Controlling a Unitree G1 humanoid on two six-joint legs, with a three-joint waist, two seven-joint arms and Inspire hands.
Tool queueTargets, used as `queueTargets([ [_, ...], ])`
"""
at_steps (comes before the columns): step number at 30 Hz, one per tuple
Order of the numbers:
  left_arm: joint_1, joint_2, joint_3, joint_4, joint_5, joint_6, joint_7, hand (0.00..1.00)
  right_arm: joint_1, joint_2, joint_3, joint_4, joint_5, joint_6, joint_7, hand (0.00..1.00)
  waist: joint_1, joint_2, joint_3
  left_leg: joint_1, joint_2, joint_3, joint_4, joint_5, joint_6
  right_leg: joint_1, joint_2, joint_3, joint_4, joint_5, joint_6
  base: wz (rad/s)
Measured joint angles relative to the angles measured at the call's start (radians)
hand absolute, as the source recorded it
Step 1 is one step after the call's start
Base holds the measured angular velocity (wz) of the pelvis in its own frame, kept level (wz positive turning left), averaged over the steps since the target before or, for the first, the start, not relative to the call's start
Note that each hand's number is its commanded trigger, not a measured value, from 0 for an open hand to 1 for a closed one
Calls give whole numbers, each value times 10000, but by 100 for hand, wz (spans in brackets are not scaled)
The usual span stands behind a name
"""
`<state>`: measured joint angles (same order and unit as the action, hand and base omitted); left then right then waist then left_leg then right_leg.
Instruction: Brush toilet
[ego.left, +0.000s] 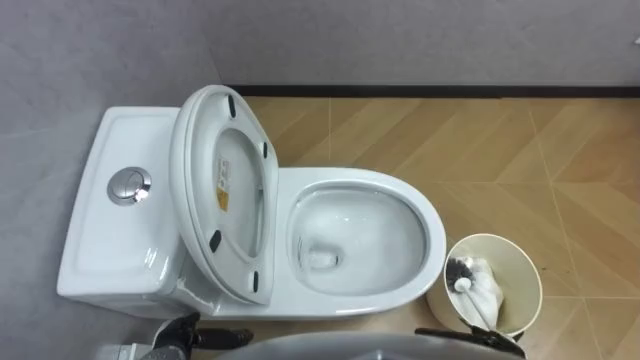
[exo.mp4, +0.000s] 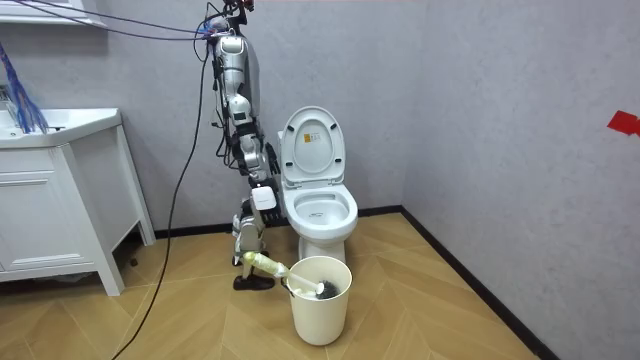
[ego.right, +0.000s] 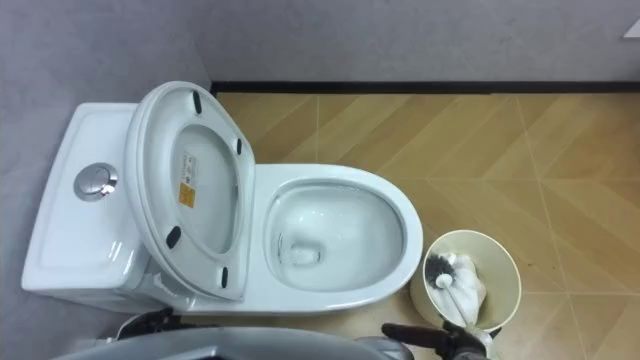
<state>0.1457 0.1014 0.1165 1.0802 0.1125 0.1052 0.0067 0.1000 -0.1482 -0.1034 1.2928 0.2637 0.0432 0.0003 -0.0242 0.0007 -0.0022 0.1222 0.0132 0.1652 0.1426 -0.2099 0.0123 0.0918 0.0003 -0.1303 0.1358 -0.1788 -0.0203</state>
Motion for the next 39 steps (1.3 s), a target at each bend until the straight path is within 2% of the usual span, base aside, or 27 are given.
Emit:
queueTargets([
  [10, 20, 25, -2, 19, -4, 49, 116, 0, 389, -49, 40, -48, -1032, 76, -528, 0, 24, 3, 18, 82, 80, 225, -62, -3, -5, -61, 37, 239, 28, 17, -33, -6],
  [19, 89, 51, -79, 15, -2, 41, 577, 0, 627, -22, 451, 40, -3167, 815, -901, 0, -7, -59, 22, 140, 73, 244, -96, -8, -5, -87, 34, 327, 176, 14, -34, -2],
  [27, 208, 220, -639, 11, 118, 5, 992, 0, 566, -4, 846, -365, -4033, 945, -1062, 0, 31, -47, 40, 92, 76, 227, -96, -52, 17, -85, 35, 332, 187, 11, -27, 0],
  [29, 251, 278, -704, 10, 441, 32, 991, 0, 565, -6, 882, -678, -4397, 1011, -1215, 0, 50, -45, 41, 61, 76, 229, -96, -54, 19, -122, 38, 331, 188, 12, -26, 0],
  [32, 255, 337, -910, 8, 797, 29, 981, 0, 255, -14, 891, -938, -4989, 883, -1540, 0, 46, -61, 32, 22, 67, 247, -87, -54, 19, -223, 36, 331, 200, 18, -24, 0],
  [35, 247, 334, -1073, 6, 809, -78, 976, 0, -82, -11, 890, -1015, -5012, 484, -1871, 0, 51, -59, 33, -19, 66, 253, -62, -53, 19, -235, 38, 322, 163, 18, -24, 0],
  [39, 270, 386, -1113, 14, 822, -209, 987, 0, -38, -8, 932, -1927, -5013, 72, -2277, 0, 72, -52, 45, -53, 67, 282, -62, -52, 17, -253, 37, 321, 130, 18, -24, 0],
])
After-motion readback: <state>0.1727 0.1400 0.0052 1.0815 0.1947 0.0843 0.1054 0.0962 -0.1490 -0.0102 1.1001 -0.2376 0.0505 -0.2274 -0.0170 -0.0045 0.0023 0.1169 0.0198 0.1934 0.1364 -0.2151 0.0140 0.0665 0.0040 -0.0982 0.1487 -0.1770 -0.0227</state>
